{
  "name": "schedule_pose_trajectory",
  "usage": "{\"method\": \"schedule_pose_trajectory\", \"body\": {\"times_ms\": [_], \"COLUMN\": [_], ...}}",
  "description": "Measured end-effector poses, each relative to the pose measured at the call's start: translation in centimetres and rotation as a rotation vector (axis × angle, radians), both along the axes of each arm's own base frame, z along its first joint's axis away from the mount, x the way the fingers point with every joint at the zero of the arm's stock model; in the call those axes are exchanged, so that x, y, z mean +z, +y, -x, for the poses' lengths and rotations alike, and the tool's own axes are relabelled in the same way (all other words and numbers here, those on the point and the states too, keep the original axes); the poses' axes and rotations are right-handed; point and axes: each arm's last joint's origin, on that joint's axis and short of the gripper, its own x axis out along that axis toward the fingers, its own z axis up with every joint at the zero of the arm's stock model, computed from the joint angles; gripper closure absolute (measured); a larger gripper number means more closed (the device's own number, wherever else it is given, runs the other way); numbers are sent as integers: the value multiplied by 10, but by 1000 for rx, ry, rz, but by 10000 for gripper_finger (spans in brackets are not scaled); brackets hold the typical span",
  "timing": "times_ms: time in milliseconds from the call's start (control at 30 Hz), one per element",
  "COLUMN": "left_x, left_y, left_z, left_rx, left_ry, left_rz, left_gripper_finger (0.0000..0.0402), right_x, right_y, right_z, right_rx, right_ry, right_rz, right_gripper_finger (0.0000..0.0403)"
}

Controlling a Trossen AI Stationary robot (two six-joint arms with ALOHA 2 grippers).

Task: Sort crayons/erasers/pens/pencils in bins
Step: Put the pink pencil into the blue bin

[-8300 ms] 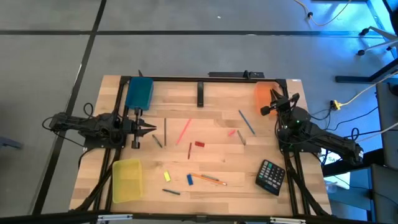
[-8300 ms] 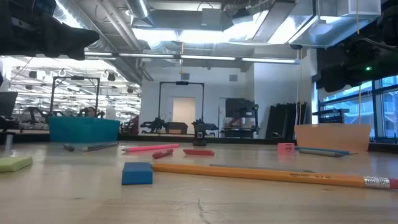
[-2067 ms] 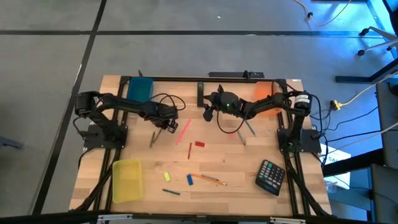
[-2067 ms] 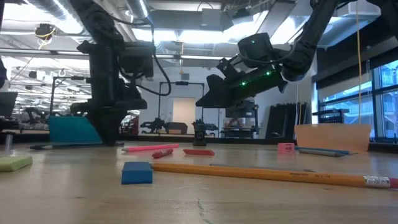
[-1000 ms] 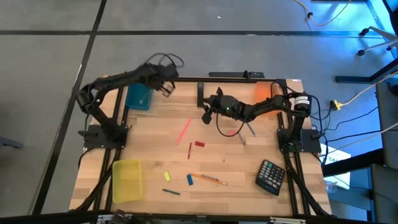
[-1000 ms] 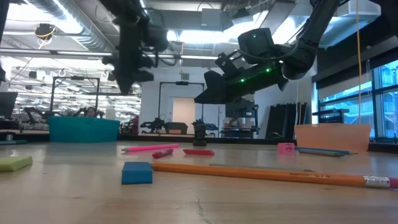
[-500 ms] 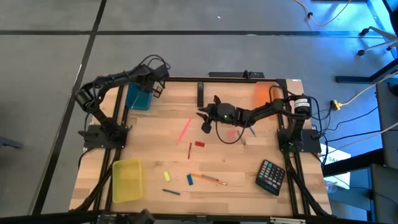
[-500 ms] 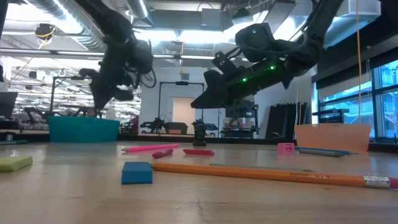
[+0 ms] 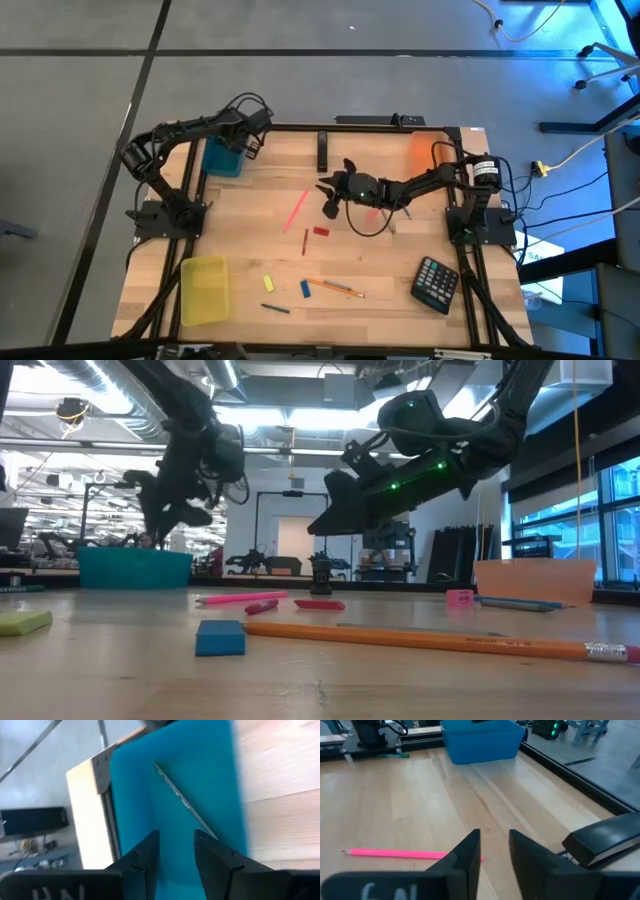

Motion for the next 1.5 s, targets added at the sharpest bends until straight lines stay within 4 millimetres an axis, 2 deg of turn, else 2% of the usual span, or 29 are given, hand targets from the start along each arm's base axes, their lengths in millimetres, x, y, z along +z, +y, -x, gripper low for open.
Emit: {"method": "schedule_pose_trajectory", "body": {"times_ms": [100,200,300,500,633,733,900,1033,1100,1300,1500], "left_x": [4,4,4,2,-11,-25,-46,-62,-71,-83,-84], "left_y": [-9,-32,-65,-135,-169,-184,-195,-198,-197,-189,-184], "left_z": [-18,-43,-71,-118,-136,-140,-145,-150,-152,-155,-155], "left_rx": [-67,-177,-310,-576,-668,-679,-662,-676,-672,-645,-624], "left_ry": [-63,-135,-249,-458,-503,-467,-430,-418,-414,-400,-414], "left_rz": [-22,-24,-16,-5,14,22,50,126,163,209,265], "left_gripper_finger": [292,292,293,293,293,293,293,293,293,293,300], "right_x": [-3,-5,0,18,31,40,61,73,73,63,60], "right_y": [-2,-5,-8,-11,-9,-7,-3,1,3,3,4], "right_z": [3,8,15,27,38,53,82,99,104,109,110], "right_rx": [-33,-132,-223,-261,-268,-286,-279,-187,-142,-158,-160], "right_ry": [92,211,278,301,298,241,70,-129,-189,-183,-155], "right_rz": [105,219,252,209,190,162,99,38,27,34,29], "right_gripper_finger": [299,299,298,274,249,233,214,208,207,207,207]}}
